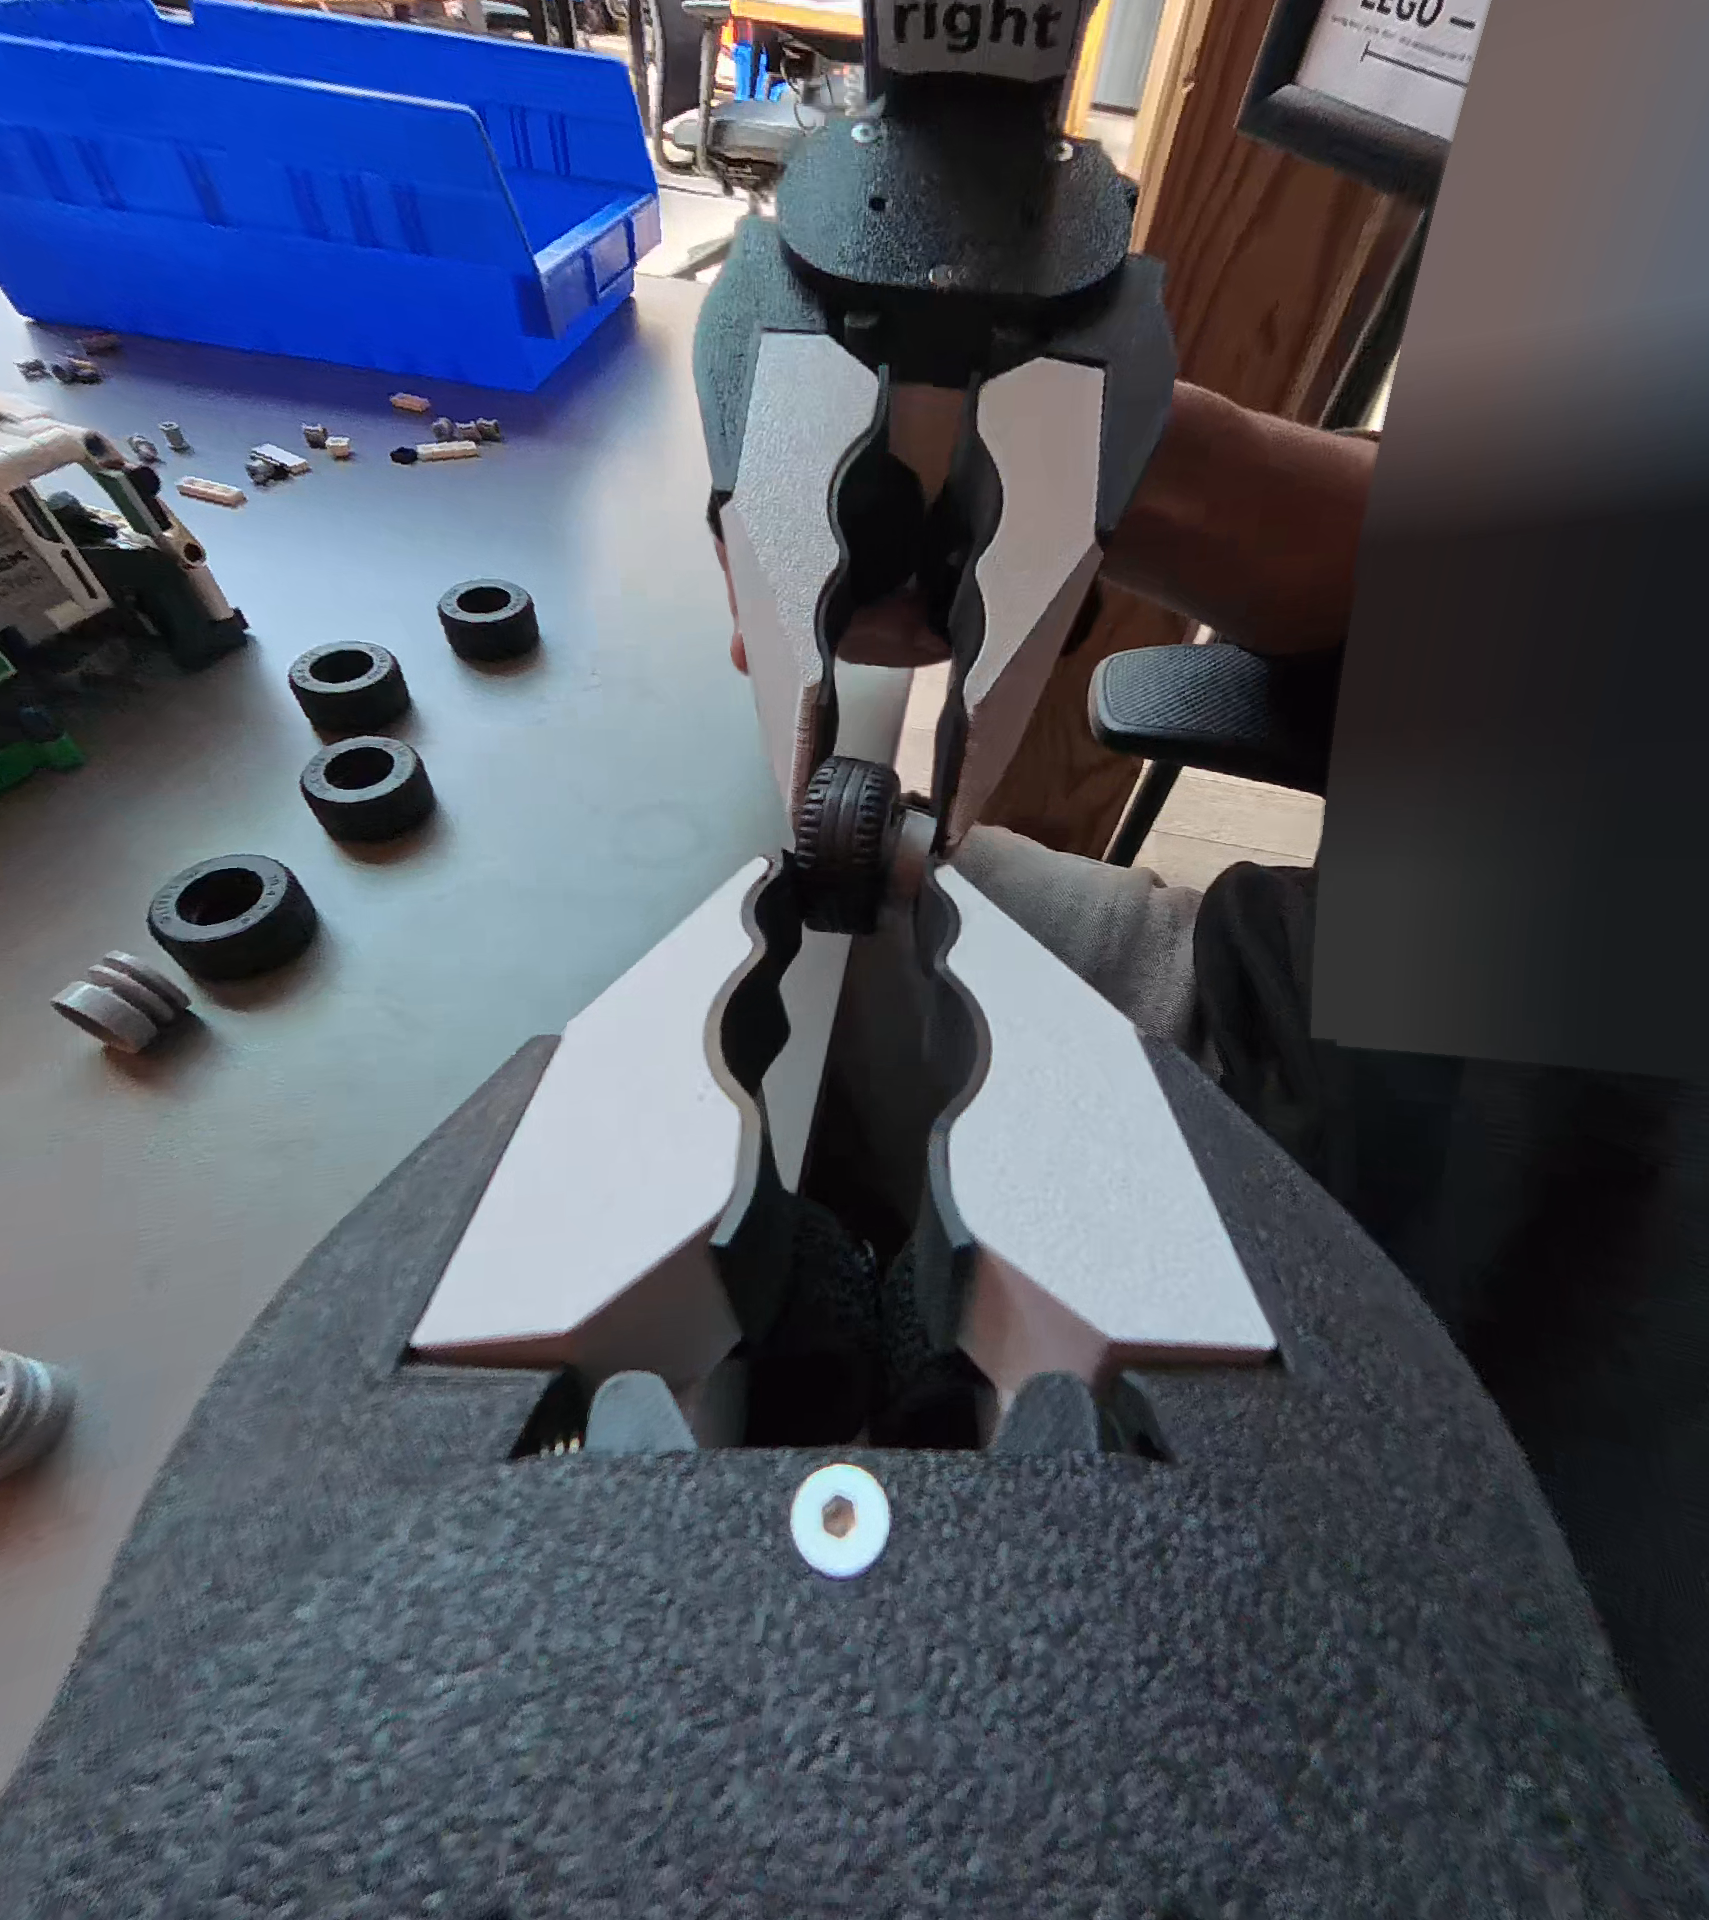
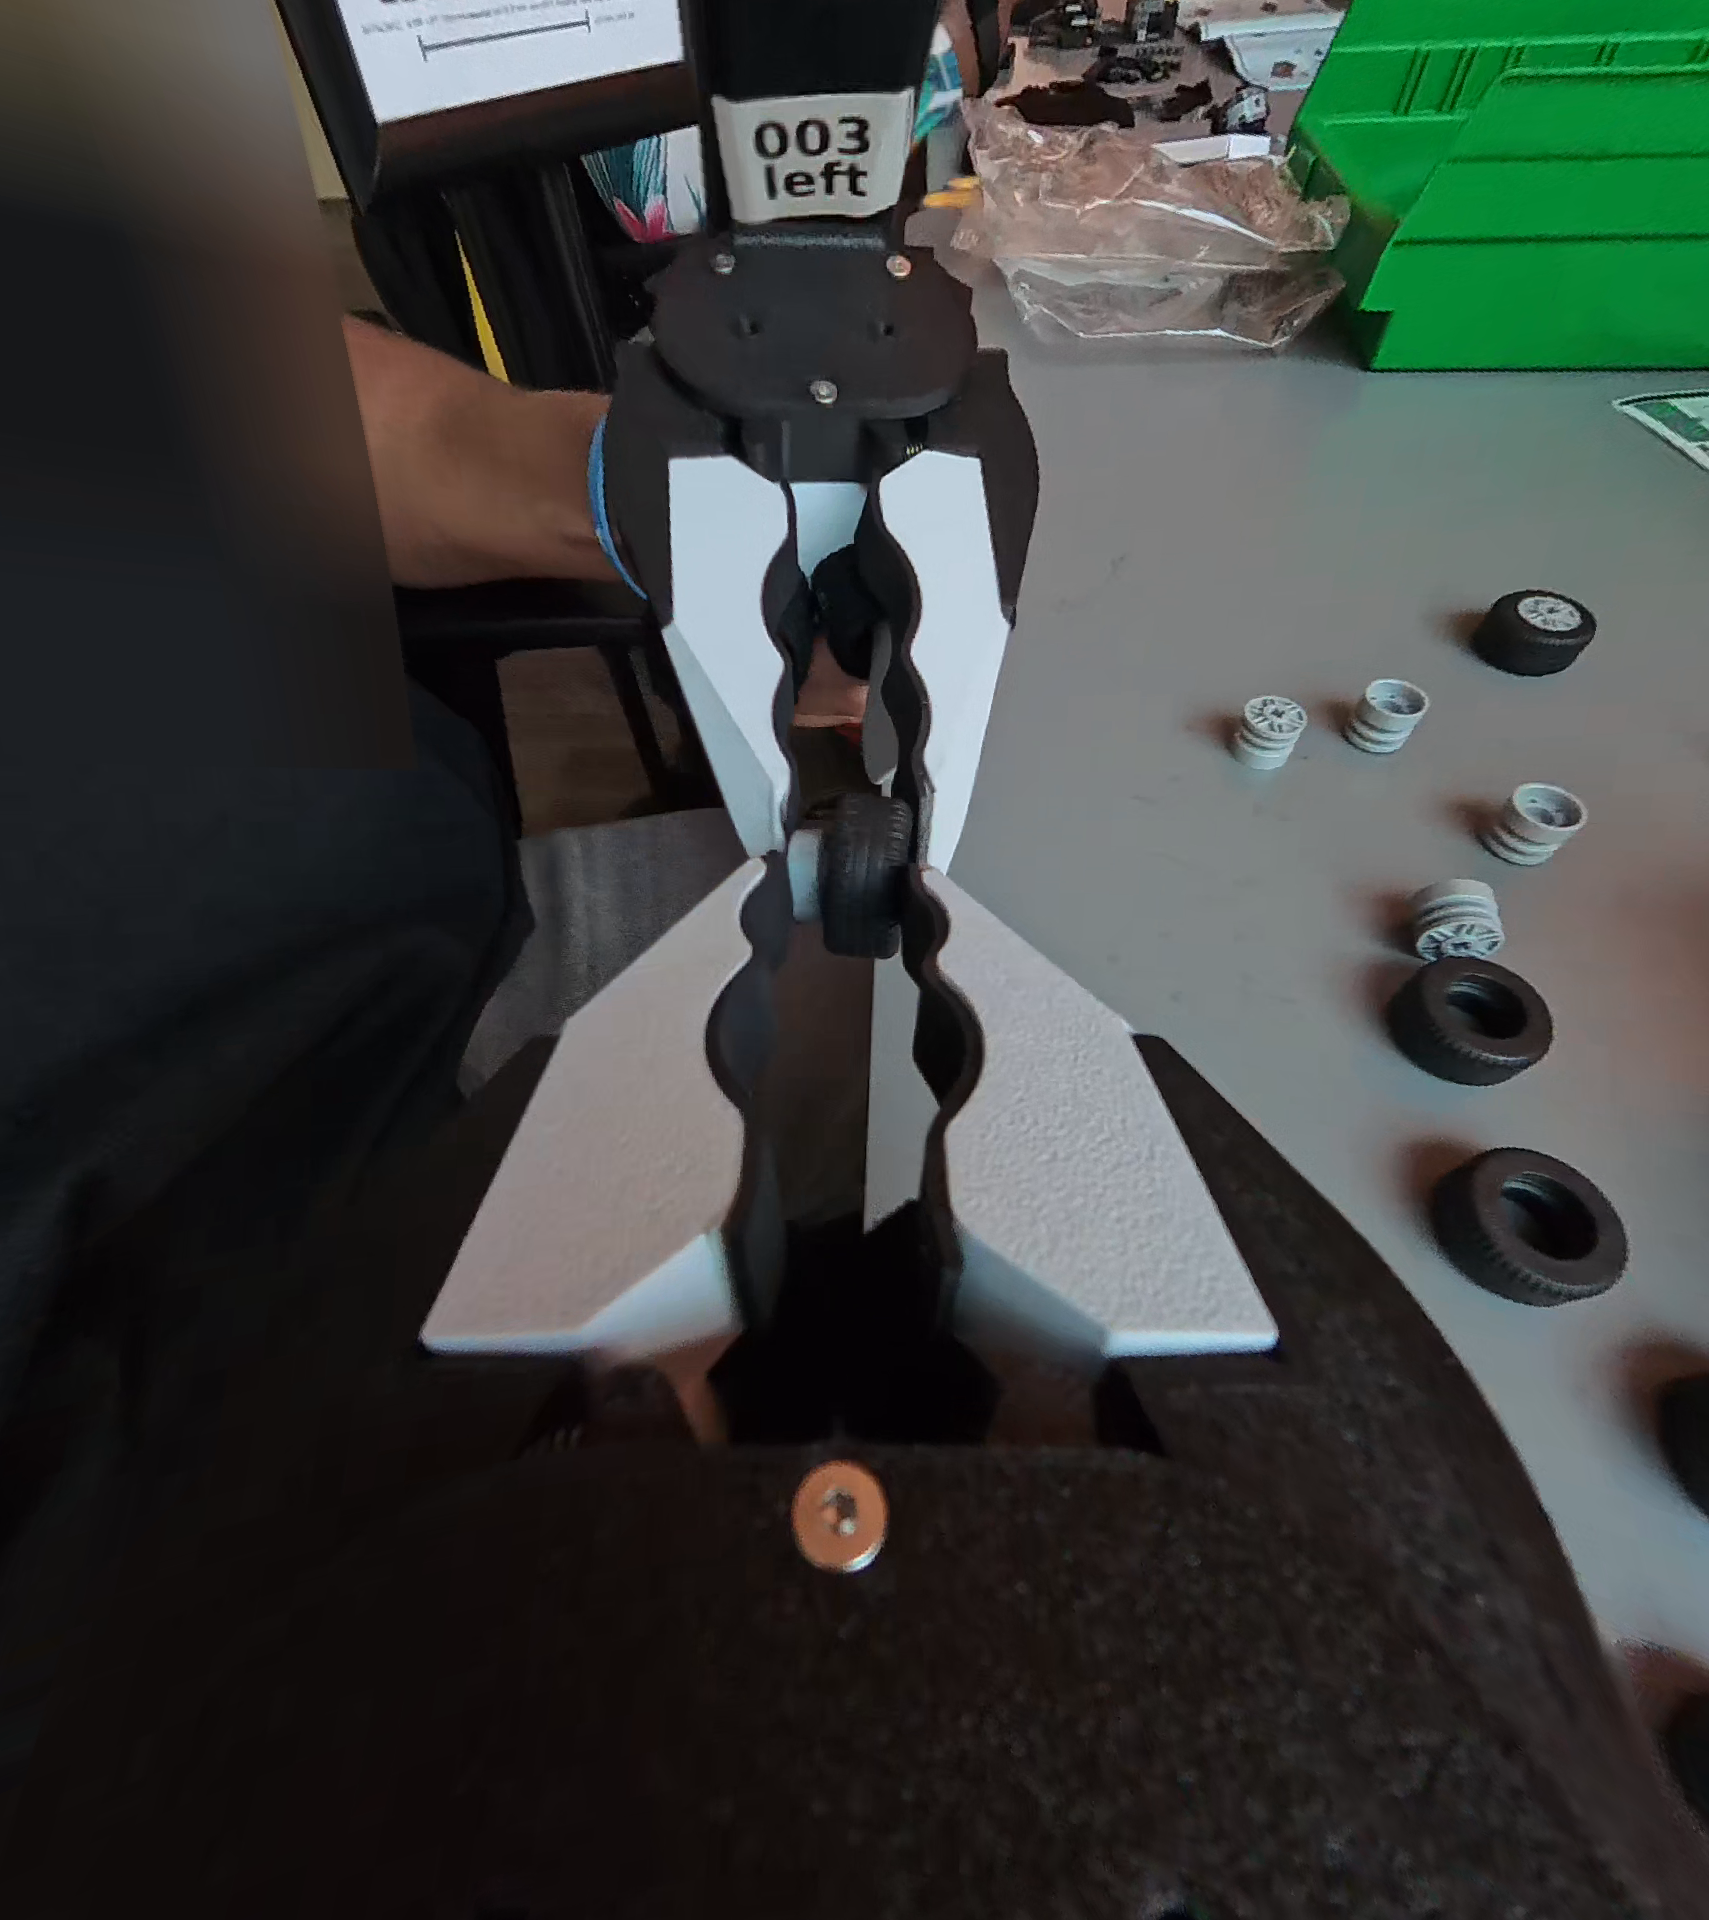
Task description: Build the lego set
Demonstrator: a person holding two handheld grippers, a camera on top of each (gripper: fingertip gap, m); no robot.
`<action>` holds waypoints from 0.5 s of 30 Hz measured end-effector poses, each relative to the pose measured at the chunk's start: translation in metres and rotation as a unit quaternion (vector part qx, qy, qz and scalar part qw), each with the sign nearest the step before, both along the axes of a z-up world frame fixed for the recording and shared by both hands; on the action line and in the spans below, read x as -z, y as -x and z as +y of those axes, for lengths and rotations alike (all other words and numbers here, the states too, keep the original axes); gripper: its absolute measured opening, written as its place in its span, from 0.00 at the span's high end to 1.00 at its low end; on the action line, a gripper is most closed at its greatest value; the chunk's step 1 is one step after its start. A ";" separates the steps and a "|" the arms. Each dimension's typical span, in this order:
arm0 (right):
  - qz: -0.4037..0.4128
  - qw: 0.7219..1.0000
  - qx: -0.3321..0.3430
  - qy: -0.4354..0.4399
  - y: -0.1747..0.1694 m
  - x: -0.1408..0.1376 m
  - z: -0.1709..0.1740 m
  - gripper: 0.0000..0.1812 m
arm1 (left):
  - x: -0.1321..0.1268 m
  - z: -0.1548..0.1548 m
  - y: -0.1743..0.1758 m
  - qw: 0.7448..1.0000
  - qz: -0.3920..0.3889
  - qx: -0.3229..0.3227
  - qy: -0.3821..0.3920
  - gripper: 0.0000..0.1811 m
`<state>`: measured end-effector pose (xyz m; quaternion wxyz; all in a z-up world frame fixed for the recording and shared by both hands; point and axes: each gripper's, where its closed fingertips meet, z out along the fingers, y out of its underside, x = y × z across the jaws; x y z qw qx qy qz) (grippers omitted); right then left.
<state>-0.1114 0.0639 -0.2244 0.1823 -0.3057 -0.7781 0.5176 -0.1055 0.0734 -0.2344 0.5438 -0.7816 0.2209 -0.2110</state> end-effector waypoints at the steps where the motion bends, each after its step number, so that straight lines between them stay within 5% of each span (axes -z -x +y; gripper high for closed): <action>1: 0.002 1.000 0.009 -0.009 0.002 -0.001 0.002 0.89 | -0.001 0.001 0.002 1.000 0.008 -0.007 -0.008 0.89; 8: -0.029 0.998 0.032 -0.043 0.008 0.019 0.011 0.91 | 0.016 0.009 0.013 0.984 0.167 -0.057 -0.019 0.89; 15: -0.014 0.993 0.079 -0.083 0.022 0.027 0.021 0.92 | 0.024 0.018 0.030 0.973 0.195 -0.126 0.003 0.89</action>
